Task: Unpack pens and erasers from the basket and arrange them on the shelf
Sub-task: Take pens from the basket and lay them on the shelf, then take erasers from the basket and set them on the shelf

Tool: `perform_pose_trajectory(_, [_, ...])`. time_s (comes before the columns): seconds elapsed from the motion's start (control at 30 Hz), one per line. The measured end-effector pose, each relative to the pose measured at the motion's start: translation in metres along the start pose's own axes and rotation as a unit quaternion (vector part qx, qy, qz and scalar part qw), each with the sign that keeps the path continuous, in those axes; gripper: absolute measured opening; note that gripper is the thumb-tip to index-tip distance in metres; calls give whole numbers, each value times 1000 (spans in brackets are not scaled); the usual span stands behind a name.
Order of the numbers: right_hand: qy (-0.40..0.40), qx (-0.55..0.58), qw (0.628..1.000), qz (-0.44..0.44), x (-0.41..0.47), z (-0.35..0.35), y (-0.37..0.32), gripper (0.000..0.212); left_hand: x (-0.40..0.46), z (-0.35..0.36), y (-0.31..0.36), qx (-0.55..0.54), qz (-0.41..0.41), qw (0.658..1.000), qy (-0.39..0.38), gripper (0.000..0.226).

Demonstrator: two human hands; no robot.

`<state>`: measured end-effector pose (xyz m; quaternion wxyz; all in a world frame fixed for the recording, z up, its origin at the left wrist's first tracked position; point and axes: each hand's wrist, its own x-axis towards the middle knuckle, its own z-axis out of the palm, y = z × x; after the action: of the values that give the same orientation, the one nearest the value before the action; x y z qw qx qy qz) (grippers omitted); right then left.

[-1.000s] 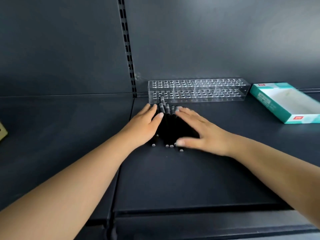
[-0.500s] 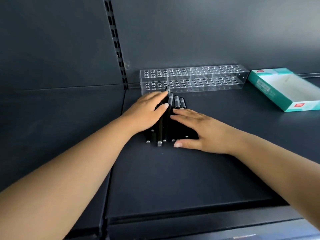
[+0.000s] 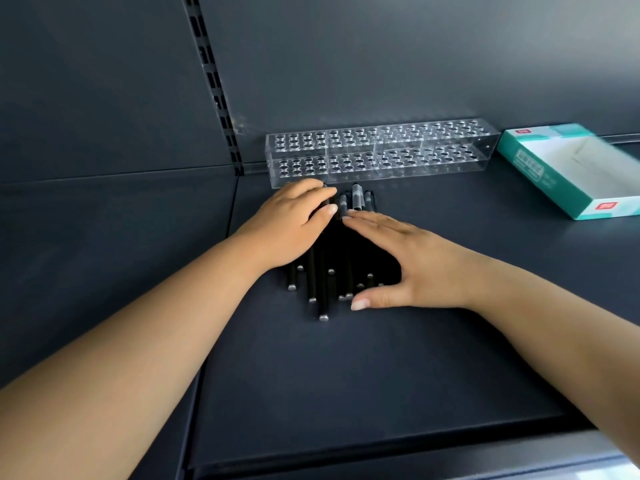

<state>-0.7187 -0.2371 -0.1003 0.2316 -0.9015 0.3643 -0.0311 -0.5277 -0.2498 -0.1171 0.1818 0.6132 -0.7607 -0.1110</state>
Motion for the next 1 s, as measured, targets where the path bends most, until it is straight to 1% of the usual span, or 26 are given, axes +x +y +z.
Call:
perform_pose_trajectory(0.07, [0,-14,1000,-16,3,3,-1,102,1,1,0,6,-11,1000,-3,43])
perform_pose_trajectory(0.13, [13,-21,999,-28,6,4,1,91,2,2,-2,-5,-19,1000,10,41])
perform_pose_trajectory(0.23, [27,-4,999,-38,8,3,5,77,1,1,-2,-27,-30,997,67,38])
perform_pose_trajectory(0.33, [19,6,998,-53,7,2,6,77,-3,-2,1,-74,-75,985,133,37])
perform_pose_trajectory(0.4, [17,-4,998,-60,7,3,7,77,-9,-4,4,-102,-112,976,157,37])
perform_pose_trajectory(0.53, [42,-22,996,-80,5,4,7,66,-29,-5,14,-90,-138,977,137,35])
perform_pose_trajectory(0.63, [55,-21,995,-75,0,2,3,62,-50,-8,21,-112,-167,971,133,36])
perform_pose_trajectory(0.7, [92,-29,993,-68,-4,-2,-4,59,-68,-16,23,-138,-184,963,141,36])
perform_pose_trajectory(0.77, [145,-35,987,-66,-7,-9,-16,50,-91,-28,23,-161,-194,958,137,33])
perform_pose_trajectory(0.87, [181,-53,978,-87,-10,-17,-58,33,-139,-55,15,-127,-205,962,125,28])
perform_pose_trajectory(0.93, [182,-58,976,-102,-11,-17,-95,26,-172,-77,5,-109,-215,959,147,25])
perform_pose_trajectory(1.0, [189,-75,972,-115,-7,-10,-140,24,-210,-103,-7,-85,-220,954,183,23])
